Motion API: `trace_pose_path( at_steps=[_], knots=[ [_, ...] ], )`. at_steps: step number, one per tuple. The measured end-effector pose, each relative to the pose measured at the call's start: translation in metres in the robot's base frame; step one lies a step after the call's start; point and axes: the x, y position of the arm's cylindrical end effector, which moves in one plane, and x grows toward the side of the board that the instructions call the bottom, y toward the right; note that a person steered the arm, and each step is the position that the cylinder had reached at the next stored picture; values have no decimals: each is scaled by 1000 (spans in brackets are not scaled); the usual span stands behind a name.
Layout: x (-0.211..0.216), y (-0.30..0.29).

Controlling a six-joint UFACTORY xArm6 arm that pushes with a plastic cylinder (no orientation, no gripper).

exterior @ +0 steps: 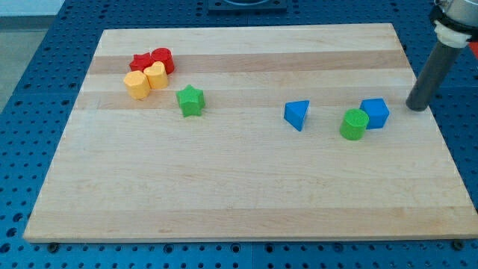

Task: Move the green circle below the yellow hexagon

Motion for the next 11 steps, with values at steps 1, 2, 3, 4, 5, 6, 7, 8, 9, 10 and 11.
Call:
trace_pose_path(
  at_steps=[1, 2, 3, 4, 5, 6, 7, 8, 9, 10, 11],
  knots=[
    [12, -19],
    [16, -46],
    [39, -97],
    [60, -162],
    [81, -235],
    [99, -307],
    [104, -326],
    [105, -326],
    [130, -289],
    [157, -167],
    [145, -122]
  ],
)
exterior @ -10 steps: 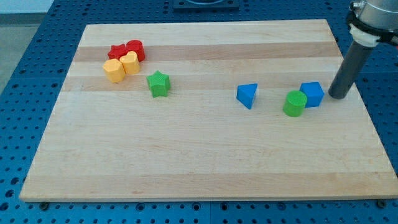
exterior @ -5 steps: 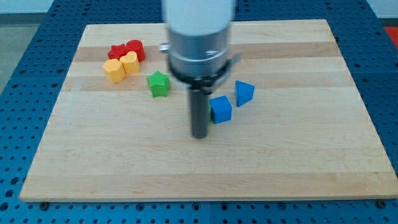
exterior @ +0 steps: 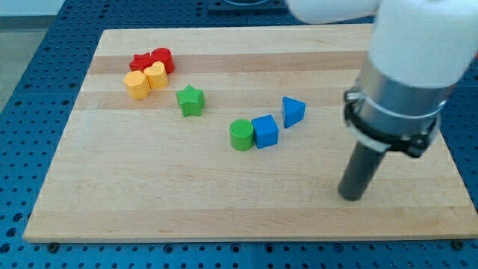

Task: Move the green circle below the yellow hexagon

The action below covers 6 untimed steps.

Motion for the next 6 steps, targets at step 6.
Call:
trace_pose_path(
  at_steps=[6],
  knots=[
    [-91, -267]
  ],
)
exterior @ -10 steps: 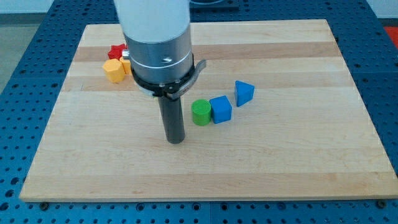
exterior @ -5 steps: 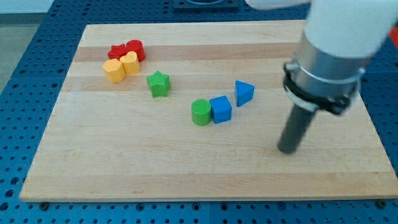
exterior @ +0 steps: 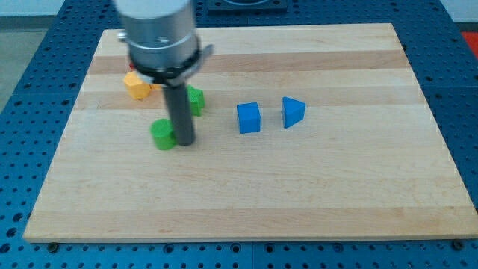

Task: Move the green circle below the yellow hexagon

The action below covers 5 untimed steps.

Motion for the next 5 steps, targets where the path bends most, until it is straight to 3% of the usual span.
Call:
trace_pose_path(
  at_steps=[1, 3, 4, 5],
  knots=[
    [-5, -34],
    [10, -24],
    [72, -32],
    [54, -71]
  ],
)
